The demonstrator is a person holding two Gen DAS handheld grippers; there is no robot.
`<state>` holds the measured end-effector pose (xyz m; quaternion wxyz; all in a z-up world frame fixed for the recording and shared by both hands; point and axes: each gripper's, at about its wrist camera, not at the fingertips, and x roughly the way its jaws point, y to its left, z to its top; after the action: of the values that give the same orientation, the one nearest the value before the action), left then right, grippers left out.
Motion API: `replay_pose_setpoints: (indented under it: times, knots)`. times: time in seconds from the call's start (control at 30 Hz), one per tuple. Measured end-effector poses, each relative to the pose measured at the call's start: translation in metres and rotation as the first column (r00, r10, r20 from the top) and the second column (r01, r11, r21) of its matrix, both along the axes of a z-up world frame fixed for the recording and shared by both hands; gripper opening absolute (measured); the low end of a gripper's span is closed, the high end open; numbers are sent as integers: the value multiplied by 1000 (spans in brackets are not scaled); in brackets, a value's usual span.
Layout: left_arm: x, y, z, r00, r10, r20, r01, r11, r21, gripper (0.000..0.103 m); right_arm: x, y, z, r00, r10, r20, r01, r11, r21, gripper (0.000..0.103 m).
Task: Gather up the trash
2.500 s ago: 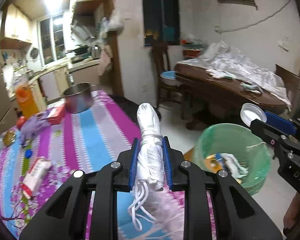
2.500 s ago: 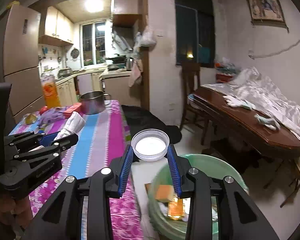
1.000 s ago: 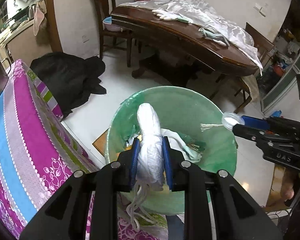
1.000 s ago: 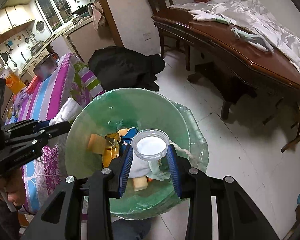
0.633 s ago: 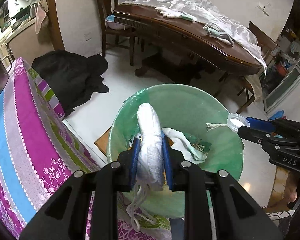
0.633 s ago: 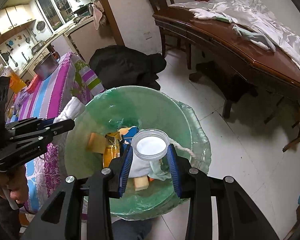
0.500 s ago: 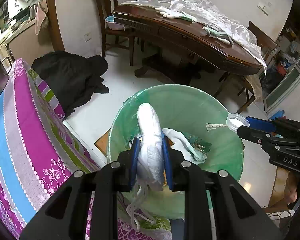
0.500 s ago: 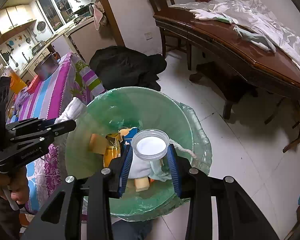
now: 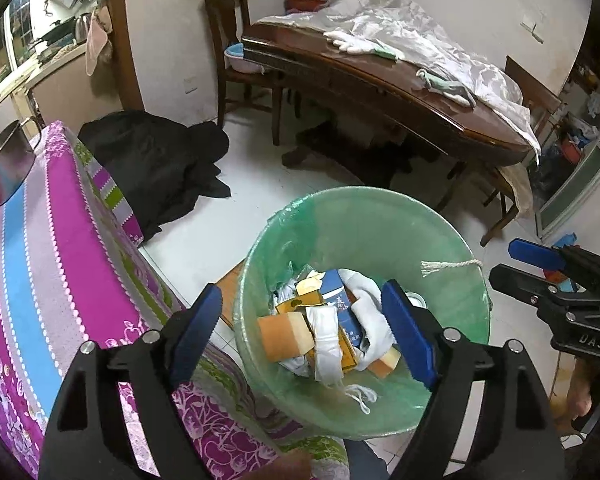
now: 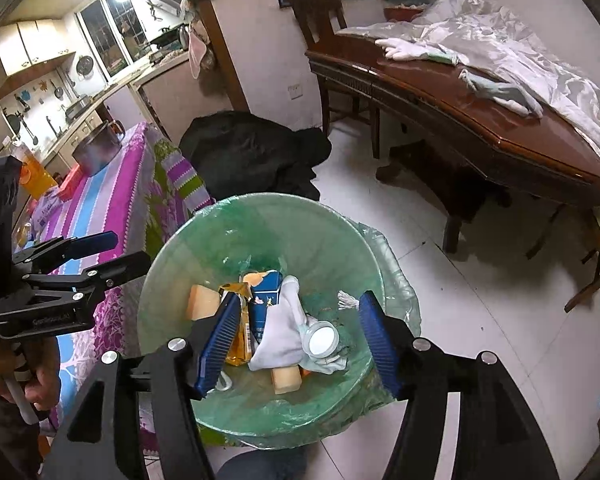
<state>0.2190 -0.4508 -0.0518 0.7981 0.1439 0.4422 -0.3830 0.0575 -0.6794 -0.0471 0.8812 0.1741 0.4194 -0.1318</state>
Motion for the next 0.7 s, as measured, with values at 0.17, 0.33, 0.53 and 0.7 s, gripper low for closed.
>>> replay_pose_setpoints:
  times: [0.17,0.33,0.53,0.7]
  knots:
    - [-13,19,14,998,15,62,-13,999,-43,92,-24,31,26,993,-2,114,19,989,-147,74]
    - [-42,58,34,979,58,195,-32,990,-134,97,-75,89,56,950,-11,311,120,934,-335,94]
    - [-85,109,48,942,118,314,-36,966,-256,97,-138,149,64,873,-21,487,254,873,-417,98]
    - [-125,140,46,922,145,358,-34,954,-299,97,-181,188,52,833,-65,550,326,860,-392,98]
